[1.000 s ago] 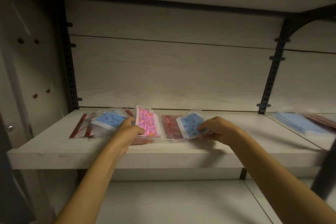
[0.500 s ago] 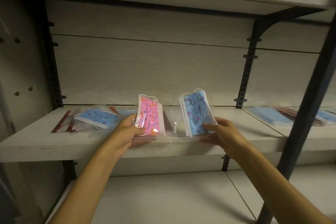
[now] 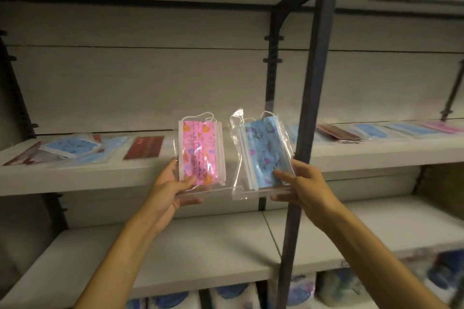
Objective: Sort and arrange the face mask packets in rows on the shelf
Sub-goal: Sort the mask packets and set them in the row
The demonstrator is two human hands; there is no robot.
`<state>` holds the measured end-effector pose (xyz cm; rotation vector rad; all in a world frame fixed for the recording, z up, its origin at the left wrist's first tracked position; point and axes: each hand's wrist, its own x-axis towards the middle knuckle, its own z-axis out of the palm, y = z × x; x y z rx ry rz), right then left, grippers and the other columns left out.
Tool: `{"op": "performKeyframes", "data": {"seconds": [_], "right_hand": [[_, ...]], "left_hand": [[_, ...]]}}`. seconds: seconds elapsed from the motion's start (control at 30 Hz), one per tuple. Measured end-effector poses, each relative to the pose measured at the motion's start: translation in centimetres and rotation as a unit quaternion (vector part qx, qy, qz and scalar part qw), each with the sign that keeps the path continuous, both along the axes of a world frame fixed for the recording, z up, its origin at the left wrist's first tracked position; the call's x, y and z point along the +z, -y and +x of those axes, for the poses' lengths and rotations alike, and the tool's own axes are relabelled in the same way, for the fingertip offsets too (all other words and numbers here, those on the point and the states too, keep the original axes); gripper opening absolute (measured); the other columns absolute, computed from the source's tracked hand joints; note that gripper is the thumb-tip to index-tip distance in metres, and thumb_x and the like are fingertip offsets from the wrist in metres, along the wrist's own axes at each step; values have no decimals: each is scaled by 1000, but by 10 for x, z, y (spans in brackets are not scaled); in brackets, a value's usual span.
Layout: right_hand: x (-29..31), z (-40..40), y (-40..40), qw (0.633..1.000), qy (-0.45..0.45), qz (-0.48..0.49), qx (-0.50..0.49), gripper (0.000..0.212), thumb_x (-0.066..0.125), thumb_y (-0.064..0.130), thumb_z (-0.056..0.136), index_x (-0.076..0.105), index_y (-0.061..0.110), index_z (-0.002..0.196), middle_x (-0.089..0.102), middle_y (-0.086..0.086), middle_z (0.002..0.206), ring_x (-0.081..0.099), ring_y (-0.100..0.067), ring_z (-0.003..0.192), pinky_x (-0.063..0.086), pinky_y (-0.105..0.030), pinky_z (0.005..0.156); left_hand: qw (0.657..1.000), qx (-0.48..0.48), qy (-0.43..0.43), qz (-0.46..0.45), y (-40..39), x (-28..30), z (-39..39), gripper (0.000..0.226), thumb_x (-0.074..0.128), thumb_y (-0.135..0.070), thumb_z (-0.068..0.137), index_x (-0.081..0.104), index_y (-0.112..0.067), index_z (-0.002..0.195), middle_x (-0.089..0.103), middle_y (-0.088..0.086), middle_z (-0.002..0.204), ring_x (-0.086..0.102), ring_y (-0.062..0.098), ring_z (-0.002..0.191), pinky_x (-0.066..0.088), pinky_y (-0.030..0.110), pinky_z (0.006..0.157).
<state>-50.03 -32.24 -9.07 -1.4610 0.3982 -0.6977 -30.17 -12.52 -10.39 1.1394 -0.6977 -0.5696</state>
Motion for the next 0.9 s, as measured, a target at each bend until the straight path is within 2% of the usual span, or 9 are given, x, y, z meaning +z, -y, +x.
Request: {"op": "performKeyframes", "data": {"seconds": [0.13,0.33,0.43,0.53,0.63,0.73,0.9], "right_hand": [[-10,-68,37,1000,9,6,-10,22,62,8,94,67,4,115,73,-18,106,73,-36,91,61,-40,66],[-17,-149,92,998,2,37,-47,20,64,5,92,71,6,110,72,-17,102,72,-26,81,59,-36,62],[-18,-177,121,997,-3,43,-62,20,65,5,91,71,5,110,73,-16,101,72,-27,79,59,-35,62],[-19,-200,152,995,0,49,-86,18,66,4,91,72,6,108,73,-13,96,72,-24,74,59,-34,61],[-20,-217,188,994,-2,51,-101,22,67,6,91,69,6,113,74,-11,98,73,-24,77,59,-34,62],[-20,-226,230,992,-9,49,-115,24,67,6,91,67,5,115,72,-16,106,72,-28,84,59,-33,63],[-14,-231,307,992,-16,36,-124,19,66,3,91,66,1,111,71,-18,105,72,-23,77,58,-30,62]], "left_hand": [[1000,-26,4,-7,41,-9,-64,44,53,8,91,56,-20,125,74,6,110,74,32,85,58,32,48],[998,-57,12,14,109,-16,-137,43,54,4,93,53,-19,129,74,7,110,74,33,87,60,33,51],[997,-70,19,32,143,-16,-165,43,57,3,92,53,-17,130,74,10,110,73,35,88,60,35,52],[996,-78,29,37,179,-11,-186,43,58,0,92,53,-20,130,73,12,110,73,37,89,61,34,54],[996,-69,50,38,217,-4,-202,44,58,1,93,54,-24,130,75,9,108,73,36,88,61,35,55],[995,-58,68,46,258,1,-213,43,58,1,94,55,-24,129,75,7,107,74,36,87,62,36,57],[994,-21,91,57,334,8,-218,42,57,3,94,58,-26,124,75,4,108,75,30,85,61,37,55]]}}
